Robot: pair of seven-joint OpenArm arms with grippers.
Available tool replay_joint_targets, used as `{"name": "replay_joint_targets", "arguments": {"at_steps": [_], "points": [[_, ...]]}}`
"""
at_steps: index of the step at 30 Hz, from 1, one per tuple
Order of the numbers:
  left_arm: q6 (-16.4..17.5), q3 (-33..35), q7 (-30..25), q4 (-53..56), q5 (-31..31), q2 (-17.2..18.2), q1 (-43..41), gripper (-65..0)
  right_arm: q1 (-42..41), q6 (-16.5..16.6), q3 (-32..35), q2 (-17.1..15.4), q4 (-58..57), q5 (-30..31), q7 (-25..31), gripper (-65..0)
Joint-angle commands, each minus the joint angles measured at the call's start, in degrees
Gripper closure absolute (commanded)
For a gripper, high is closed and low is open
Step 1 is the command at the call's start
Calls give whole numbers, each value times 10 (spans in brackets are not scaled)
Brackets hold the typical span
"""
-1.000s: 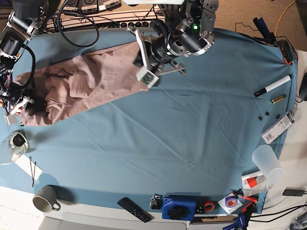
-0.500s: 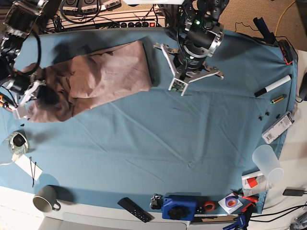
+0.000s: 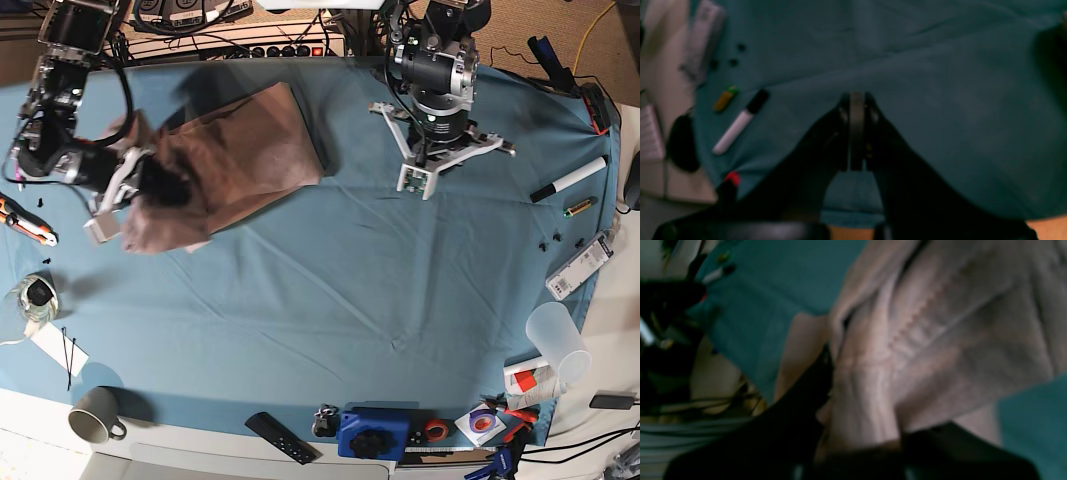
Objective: Fold the T-shirt properly
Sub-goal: 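Lift the strip end with the right gripper and fold it toward the left gripper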
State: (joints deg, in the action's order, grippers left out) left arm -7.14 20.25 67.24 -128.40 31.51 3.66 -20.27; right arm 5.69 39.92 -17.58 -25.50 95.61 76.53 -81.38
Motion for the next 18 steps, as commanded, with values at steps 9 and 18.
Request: {"name": "replay_joint_targets", "arguments": {"at_steps": [9, 18], "points": [[-30, 2, -9, -11, 43, 0, 0, 0, -14, 1, 79, -10, 23, 20, 14, 0], [-30, 2, -9, -11, 43, 0, 0, 0, -14, 1, 82, -10, 23, 15, 14, -211]]}}
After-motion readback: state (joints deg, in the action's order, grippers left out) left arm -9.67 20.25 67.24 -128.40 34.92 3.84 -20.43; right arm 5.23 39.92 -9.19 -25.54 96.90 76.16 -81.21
